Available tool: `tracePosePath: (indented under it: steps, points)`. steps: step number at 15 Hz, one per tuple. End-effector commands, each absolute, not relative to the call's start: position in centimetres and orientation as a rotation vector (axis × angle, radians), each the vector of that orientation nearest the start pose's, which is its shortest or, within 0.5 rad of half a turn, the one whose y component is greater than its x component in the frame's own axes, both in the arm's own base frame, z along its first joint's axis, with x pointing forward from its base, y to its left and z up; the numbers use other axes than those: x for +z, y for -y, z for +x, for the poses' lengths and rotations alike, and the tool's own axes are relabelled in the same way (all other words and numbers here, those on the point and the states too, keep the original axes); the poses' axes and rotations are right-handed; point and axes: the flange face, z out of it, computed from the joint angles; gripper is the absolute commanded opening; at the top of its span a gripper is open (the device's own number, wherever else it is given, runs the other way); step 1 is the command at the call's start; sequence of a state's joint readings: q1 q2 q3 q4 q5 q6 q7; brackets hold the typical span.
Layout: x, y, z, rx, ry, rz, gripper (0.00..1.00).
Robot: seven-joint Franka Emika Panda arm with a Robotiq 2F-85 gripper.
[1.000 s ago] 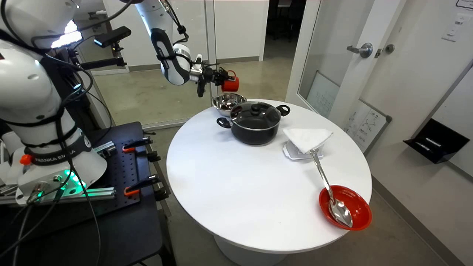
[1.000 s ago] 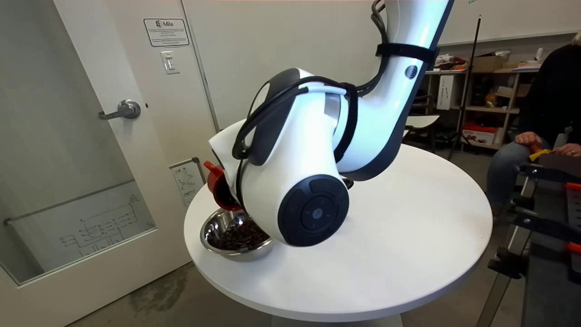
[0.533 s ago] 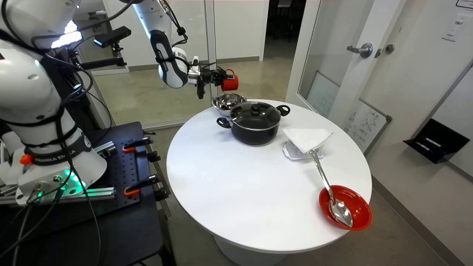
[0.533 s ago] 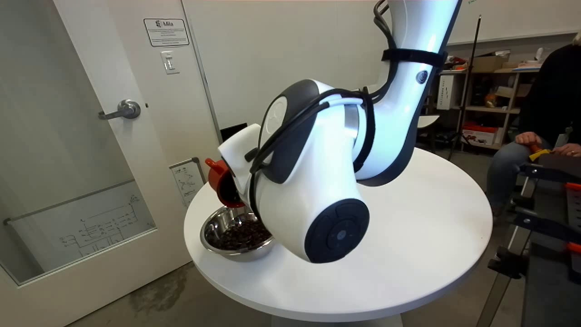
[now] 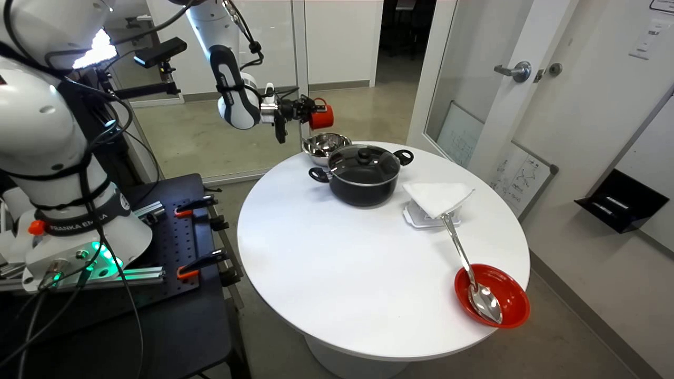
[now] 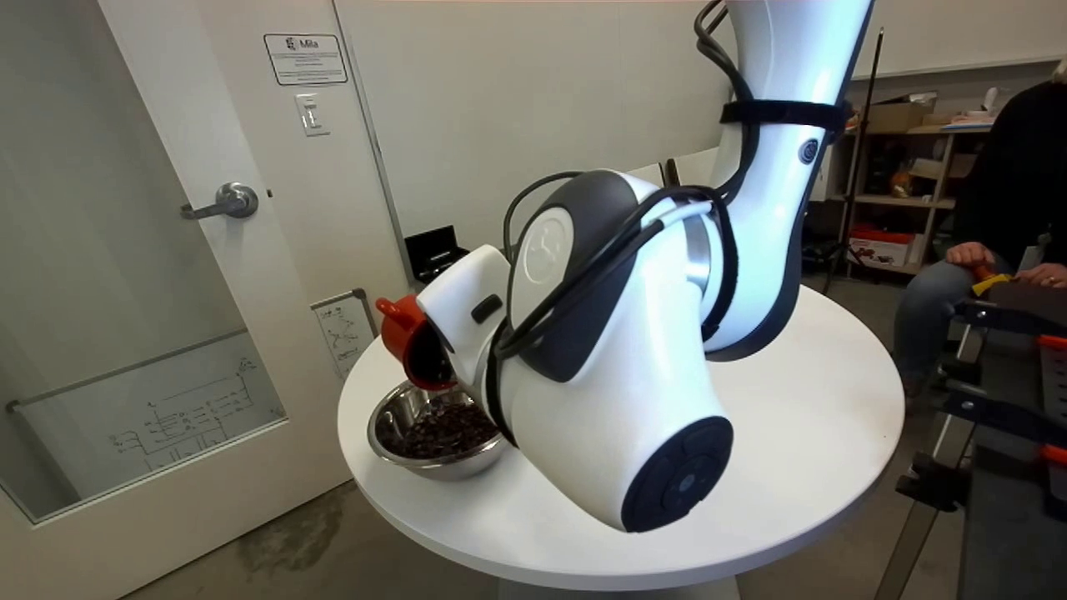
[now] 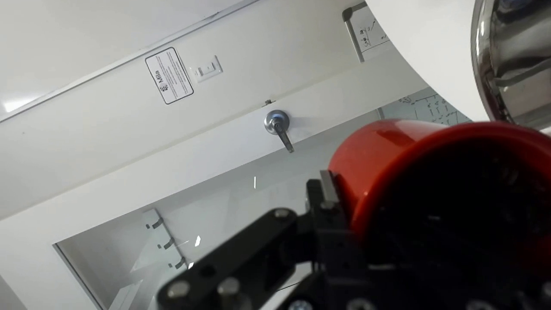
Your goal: Pour the contents from the orange cup into the silver bowl
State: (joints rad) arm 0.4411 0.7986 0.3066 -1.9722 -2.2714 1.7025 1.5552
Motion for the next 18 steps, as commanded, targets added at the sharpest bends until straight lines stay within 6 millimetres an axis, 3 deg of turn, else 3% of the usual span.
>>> tracePosePath:
  steps: [1, 6, 9, 10, 18]
  points:
    - [10.0, -35.0, 47.6, 1.398, -0.808, 1.555, 0.02]
    - [9.9, -35.2, 46.7, 1.373, -0.826, 1.559, 0.02]
    - [10.6, -35.5, 46.9, 1.338, -0.834, 1.629, 0.02]
    - [9.4, -35.6, 46.7, 1.35, -0.84, 1.598, 0.07]
    - [9.8, -35.5, 47.0, 1.346, -0.834, 1.621, 0.07]
